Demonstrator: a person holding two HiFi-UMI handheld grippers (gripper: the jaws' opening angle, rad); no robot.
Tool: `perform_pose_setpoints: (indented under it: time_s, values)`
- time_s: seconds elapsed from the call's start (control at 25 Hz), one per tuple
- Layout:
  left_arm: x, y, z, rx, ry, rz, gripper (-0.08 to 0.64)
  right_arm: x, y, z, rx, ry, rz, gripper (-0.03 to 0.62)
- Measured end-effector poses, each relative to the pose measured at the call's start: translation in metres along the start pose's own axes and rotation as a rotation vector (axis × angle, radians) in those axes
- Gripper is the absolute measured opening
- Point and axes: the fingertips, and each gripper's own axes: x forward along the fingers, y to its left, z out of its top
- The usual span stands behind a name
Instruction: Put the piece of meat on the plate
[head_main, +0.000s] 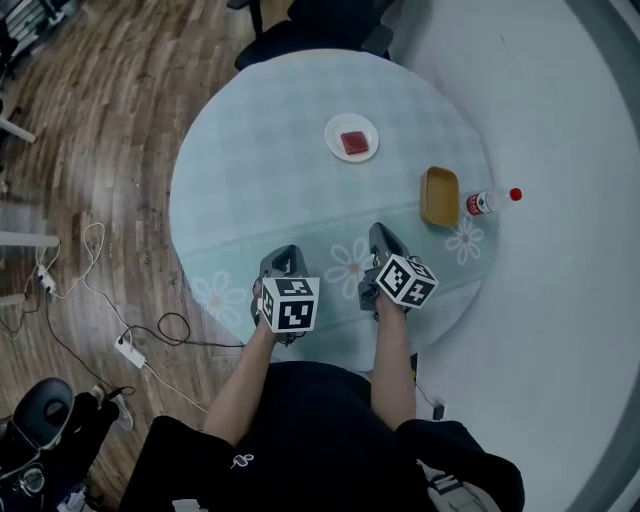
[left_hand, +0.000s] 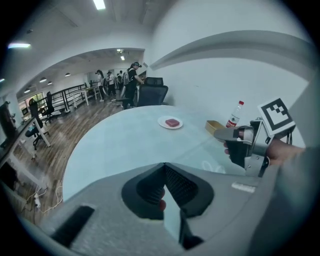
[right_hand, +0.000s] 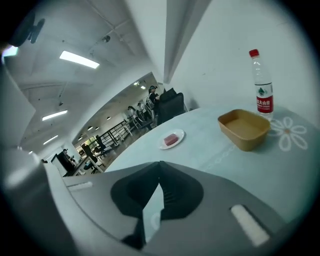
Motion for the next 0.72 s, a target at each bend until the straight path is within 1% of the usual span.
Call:
perform_pose_setpoints:
  time_s: [0.08,0.12,0.2,0.32,0.44,0.52,0.56,0.64,0.72]
  values:
    - [-0.007,-0.011,0.008,0.014,-0.037,-0.018,-0.002,-0.013,0.012,0.009,-0.001,-0.03,0.025,0.005]
    - [-0.012,-0.016,0.015,0.019,-0.066,-0.023,-0.002,-0.021,0.022,0.019,-0.023,-0.058,0.046,0.005]
    - [-0.023,-0.024,0.037,0.038,-0.141,-0.028,-0.002,-0.038,0.043,0.047,-0.095,-0.139,0.08,0.005]
    - [-0.046,-0.035,0.084,0.087,-0.289,-0.014,-0.002,-0.062,0.075,0.081,-0.233,-0.242,0.098,0.005]
    - [-0.081,-0.049,0.127,0.126,-0.44,-0.009,-0.002,-0.084,0.098,0.096,-0.351,-0.281,0.064,0.003]
    - [-0.101,-0.056,0.145,0.141,-0.511,-0.013,-0.002,-0.093,0.111,0.1,-0.391,-0.299,0.082,0.003]
    - [-0.107,-0.058,0.149,0.144,-0.531,-0.013,-0.002,-0.095,0.118,0.102,-0.405,-0.309,0.108,0.003]
    - [-0.112,-0.059,0.148,0.141,-0.545,-0.011,-0.002,-0.099,0.129,0.101,-0.428,-0.321,0.149,0.003]
    - [-0.115,-0.059,0.145,0.135,-0.545,-0.007,-0.002,-0.103,0.135,0.102,-0.442,-0.324,0.159,0.003]
